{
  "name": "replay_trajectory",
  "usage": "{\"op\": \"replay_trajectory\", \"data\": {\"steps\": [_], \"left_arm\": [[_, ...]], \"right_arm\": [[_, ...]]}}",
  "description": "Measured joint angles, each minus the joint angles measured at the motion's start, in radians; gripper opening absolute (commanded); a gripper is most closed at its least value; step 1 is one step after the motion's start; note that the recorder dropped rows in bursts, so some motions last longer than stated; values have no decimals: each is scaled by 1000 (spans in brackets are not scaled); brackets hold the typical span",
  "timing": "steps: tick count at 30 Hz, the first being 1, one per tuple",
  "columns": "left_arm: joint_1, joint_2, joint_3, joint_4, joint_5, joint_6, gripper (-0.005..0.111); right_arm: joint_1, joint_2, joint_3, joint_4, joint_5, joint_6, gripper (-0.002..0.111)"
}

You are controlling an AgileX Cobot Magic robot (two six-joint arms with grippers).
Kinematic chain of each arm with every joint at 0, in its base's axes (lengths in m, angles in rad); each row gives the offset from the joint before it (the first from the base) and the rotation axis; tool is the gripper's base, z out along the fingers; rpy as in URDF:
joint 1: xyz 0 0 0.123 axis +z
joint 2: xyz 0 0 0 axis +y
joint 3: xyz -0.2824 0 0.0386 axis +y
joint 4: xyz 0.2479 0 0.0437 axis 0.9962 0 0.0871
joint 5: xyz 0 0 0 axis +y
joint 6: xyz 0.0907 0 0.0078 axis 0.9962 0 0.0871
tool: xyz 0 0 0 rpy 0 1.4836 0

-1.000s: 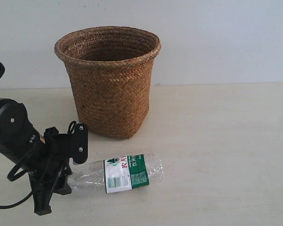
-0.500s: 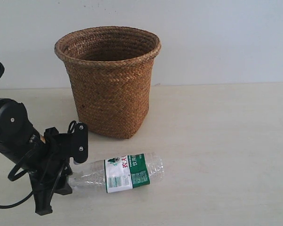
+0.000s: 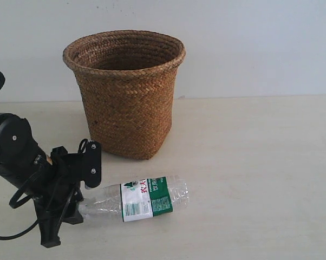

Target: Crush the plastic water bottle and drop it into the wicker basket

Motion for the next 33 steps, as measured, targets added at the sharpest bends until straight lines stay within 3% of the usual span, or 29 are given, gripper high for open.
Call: {"op": "replay_trajectory", "data": {"steps": [4,11,17,22,27,33], "left_arm": [[0,0,0,-3,0,0,4],[0,0,0,-3,0,0,4],[0,0,0,-3,0,0,4],[0,0,0,-3,0,0,4],[0,0,0,-3,0,0,4],[0,0,0,-3,-3,0,4]], "right_arm": [[0,0,0,2,8,0,0],[0,0,4,2,271,-92,0],[0,0,5,-21,258,-908,0],[0,0,5,-147,250,-1337,0],[0,0,5,-241,248,-1606,0],[0,0,5,-259,256,-1668,0]]}}
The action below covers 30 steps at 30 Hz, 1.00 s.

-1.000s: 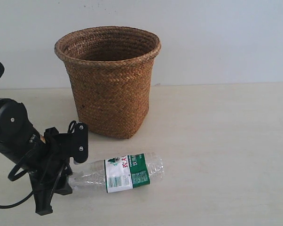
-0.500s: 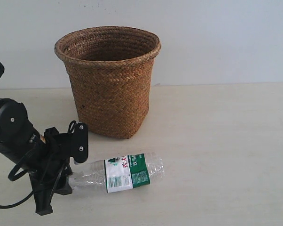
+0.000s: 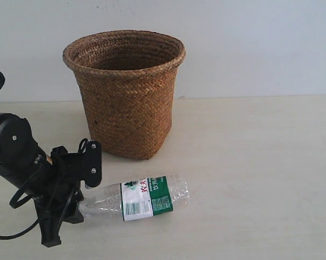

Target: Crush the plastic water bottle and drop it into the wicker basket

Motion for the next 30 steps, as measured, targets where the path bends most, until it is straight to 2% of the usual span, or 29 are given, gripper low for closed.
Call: {"op": "replay_trajectory", "data": {"steps": [7,14,21,25,30], "left_arm": [[0,0,0,0,-59,0,4],[0,0,0,-50,-49,-12,4],[-37,-85,0,-78,124,-44,4],[-77,-266,0,-81,225,-67,4],[-89,-487,-21,-42,373,-115,4]], "right_arm": [[0,0,0,-2,2,-7,0],[0,0,0,-2,2,-7,0],[0,0,0,-2,2,-7,0],[0,0,0,-4,2,-7,0],[0,0,0,-4,2,-9,0]]}}
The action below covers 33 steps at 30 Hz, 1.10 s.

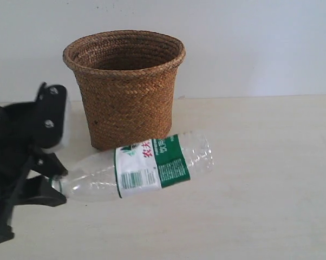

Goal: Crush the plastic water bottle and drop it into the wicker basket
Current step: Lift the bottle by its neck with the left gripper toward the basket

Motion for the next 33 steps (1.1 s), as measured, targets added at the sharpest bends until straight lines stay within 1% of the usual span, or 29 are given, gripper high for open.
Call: {"op": "replay_trajectory", "data": {"steps": [1,4,7,10,13,15,17,21,24,26,28,30,32,33], "left_arm": [[0,-47,-14,31,42,-23,4],[0,-135,-76,142,105,-117,4],[0,-176,-157,271,98,-173,4],[0,-176,-233,373,52,-189,4],[0,-157,-277,420,37,-191,4],[0,-129,-288,402,71,-191,4],[0,-85,-289,345,138,-172,4],[0,36,-289,180,346,-149,4],[0,124,-289,117,388,-145,4],[0,163,-289,143,396,-129,4],[0,171,-292,216,366,-139,4],[0,163,-309,316,269,-174,4],[0,140,-333,408,129,-218,4],[0,128,-345,428,61,-233,4]], "right_arm": [[0,0,0,0,0,0,0],[0,0,0,0,0,0,0],[0,0,0,0,0,0,0],[0,0,0,0,0,0,0],[0,0,0,0,0,0,0],[0,0,0,0,0,0,0],[0,0,0,0,0,0,0],[0,0,0,0,0,0,0],[0,0,0,0,0,0,0],[0,0,0,0,0,0,0],[0,0,0,0,0,0,0],[0,0,0,0,0,0,0],[0,0,0,0,0,0,0],[0,0,0,0,0,0,0]]}}
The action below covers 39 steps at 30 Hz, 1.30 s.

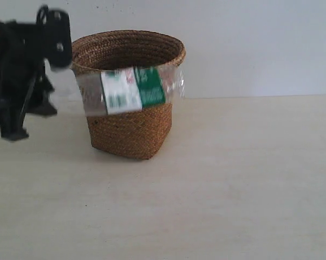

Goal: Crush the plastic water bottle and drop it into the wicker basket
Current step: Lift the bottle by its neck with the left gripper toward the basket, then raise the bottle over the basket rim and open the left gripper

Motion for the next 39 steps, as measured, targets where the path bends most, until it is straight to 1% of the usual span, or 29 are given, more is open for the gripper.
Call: {"op": "replay_trajectory", "data": {"steps": [2,3,6,10,13,20,24,31,35,37,39], "left_arm": [[0,-32,-25,18,-113,-15,4],[0,-42,-36,20,-144,-18,4],[0,-63,-69,27,-169,-23,4],[0,-62,-76,29,-33,-18,4],[0,-62,-74,-3,56,-14,4],[0,-63,-74,-275,299,9,4],[0,-63,-68,-387,338,11,4],[0,-63,51,-398,343,15,4],[0,-65,80,-398,337,43,4],[0,-65,80,-378,277,86,4],[0,-63,80,-255,107,70,4]], "right_arm": [[0,0,0,0,0,0,0],[0,0,0,0,0,0,0],[0,0,0,0,0,0,0],[0,0,0,0,0,0,0],[0,0,0,0,0,0,0],[0,0,0,0,0,0,0],[0,0,0,0,0,0,0],[0,0,0,0,0,2,0],[0,0,0,0,0,2,0],[0,0,0,0,0,2,0],[0,0,0,0,0,2,0]]}}
